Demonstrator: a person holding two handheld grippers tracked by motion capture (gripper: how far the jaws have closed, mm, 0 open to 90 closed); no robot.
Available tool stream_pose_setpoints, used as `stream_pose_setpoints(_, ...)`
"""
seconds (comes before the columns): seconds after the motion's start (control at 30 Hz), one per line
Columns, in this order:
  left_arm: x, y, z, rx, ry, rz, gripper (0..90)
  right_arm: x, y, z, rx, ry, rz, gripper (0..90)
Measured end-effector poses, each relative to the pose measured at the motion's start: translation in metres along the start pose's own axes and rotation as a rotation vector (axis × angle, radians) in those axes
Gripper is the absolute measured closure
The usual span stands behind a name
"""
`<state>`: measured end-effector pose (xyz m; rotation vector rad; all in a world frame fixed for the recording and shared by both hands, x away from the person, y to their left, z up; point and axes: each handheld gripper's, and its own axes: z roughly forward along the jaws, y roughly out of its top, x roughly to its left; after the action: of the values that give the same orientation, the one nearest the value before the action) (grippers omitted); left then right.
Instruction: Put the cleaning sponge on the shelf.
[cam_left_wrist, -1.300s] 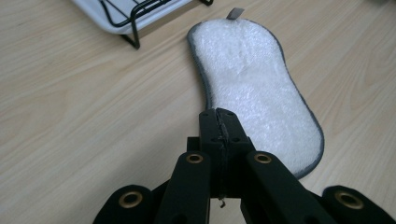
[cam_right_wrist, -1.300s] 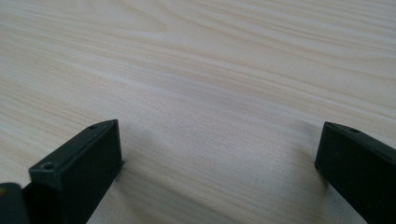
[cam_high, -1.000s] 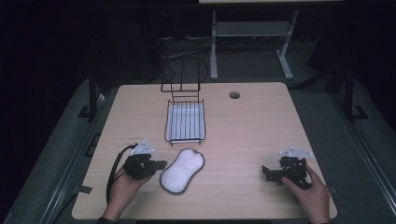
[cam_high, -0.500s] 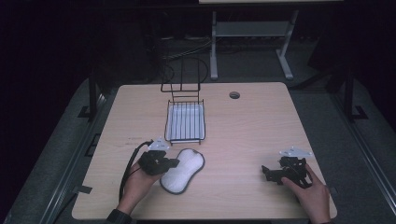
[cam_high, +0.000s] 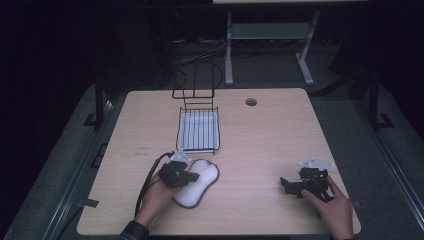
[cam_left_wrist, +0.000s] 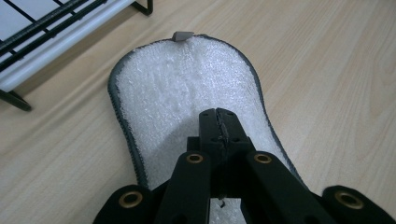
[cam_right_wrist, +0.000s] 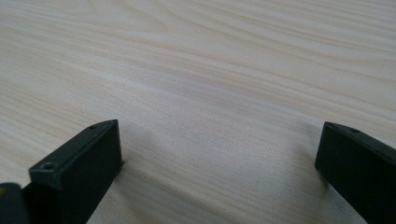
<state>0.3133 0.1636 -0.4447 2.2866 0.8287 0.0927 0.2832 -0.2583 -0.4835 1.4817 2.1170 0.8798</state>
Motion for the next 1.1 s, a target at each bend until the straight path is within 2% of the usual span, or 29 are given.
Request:
stream_pose_setpoints(0.17, 0.0, -0.005, -0.005, 0.011, -0.008, 0.011, 89.8, 0.0, 0.0, 0.0, 0.0, 0.0, -0.001, 0.0)
stream_pose_setpoints(0.63, -0.003, -0.031, -0.025, 0.008, -0.028, -0.017, 89.9, 0.0, 0.0, 0.0, 0.0, 0.0, -0.001, 0.0)
stream_pose_setpoints(0.8, -0.004, -0.033, -0.028, 0.008, -0.025, -0.006, 89.8, 0.0, 0.0, 0.0, 0.0, 0.0, -0.001, 0.0)
stream_pose_setpoints(0.9, -0.012, -0.034, -0.039, -0.007, -0.033, 0.004, 89.8, 0.0, 0.0, 0.0, 0.0, 0.0, 0.0, 0.1)
stream_pose_setpoints(1.1, -0.029, -0.053, -0.047, -0.011, -0.059, -0.019, 89.8, 0.0, 0.0, 0.0, -0.001, 0.0, 0.0, 0.1)
